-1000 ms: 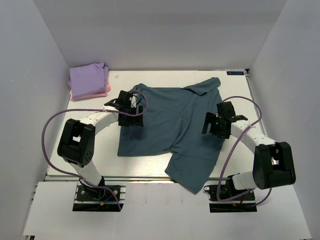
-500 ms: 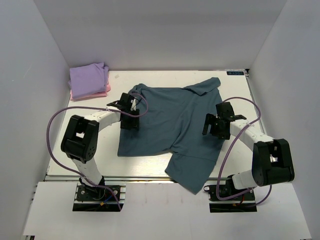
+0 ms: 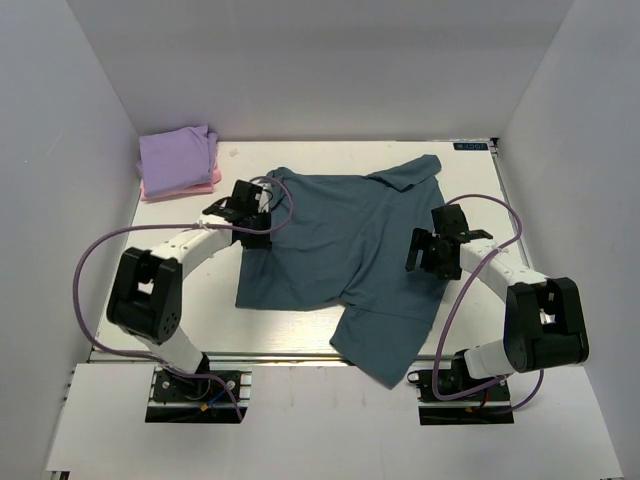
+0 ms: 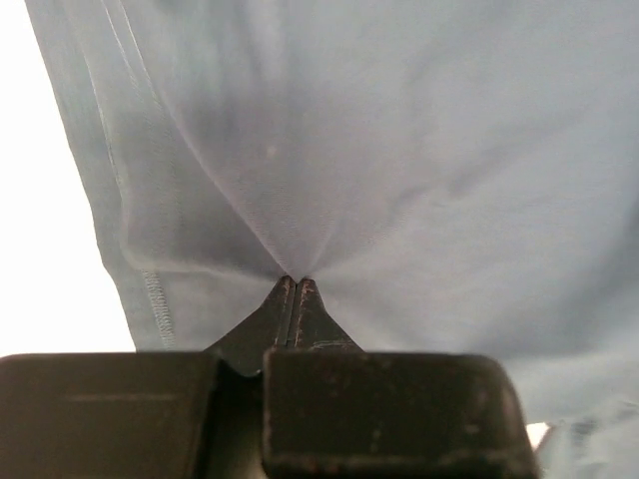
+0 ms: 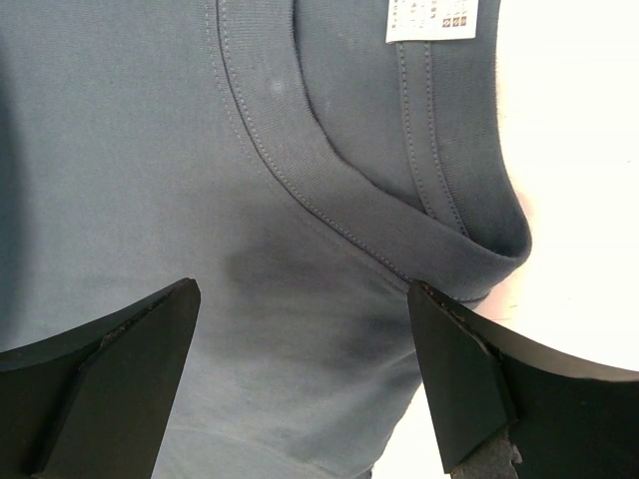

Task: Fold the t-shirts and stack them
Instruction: Flatten out the tshirt

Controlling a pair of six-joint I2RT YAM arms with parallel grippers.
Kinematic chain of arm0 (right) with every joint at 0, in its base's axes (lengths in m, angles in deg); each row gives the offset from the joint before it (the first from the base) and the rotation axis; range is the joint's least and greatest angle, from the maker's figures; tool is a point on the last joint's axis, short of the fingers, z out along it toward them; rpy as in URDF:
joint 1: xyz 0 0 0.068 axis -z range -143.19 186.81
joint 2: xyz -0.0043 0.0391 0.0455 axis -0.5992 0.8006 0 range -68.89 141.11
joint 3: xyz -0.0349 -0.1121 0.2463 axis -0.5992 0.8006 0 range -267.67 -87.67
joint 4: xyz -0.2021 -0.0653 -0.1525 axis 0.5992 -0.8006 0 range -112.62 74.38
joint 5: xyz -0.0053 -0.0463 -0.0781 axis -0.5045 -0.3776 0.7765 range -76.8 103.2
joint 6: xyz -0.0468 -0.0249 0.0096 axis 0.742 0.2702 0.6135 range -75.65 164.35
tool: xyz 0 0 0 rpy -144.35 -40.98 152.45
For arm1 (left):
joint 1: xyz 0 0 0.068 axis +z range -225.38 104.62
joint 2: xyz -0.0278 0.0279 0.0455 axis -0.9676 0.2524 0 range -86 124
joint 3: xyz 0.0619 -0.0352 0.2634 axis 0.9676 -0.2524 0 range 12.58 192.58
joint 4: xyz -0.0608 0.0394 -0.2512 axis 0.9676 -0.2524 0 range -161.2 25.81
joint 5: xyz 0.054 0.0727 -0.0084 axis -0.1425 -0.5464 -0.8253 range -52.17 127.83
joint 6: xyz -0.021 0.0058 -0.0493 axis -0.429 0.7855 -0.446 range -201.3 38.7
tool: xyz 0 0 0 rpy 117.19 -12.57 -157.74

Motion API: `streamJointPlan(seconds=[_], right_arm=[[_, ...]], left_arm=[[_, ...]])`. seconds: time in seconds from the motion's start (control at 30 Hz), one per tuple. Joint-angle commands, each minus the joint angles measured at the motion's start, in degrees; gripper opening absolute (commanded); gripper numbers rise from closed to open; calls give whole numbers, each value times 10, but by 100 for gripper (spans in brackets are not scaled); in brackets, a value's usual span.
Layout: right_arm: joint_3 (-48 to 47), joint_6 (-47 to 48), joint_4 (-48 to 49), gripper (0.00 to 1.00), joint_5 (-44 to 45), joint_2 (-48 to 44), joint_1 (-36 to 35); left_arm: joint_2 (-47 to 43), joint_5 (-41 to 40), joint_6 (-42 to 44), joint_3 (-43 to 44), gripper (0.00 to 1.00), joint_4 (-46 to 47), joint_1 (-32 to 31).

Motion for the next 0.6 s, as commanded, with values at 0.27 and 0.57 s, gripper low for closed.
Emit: streamJointPlan(seconds=[0.27, 0.57], right_arm=[[-12, 8, 11, 90, 10, 11, -1], [-22, 15, 12, 90, 27, 29, 1]], left_arm=[[-10, 6, 18, 132, 0, 51, -2], [122, 14, 96, 278, 0, 74, -2]])
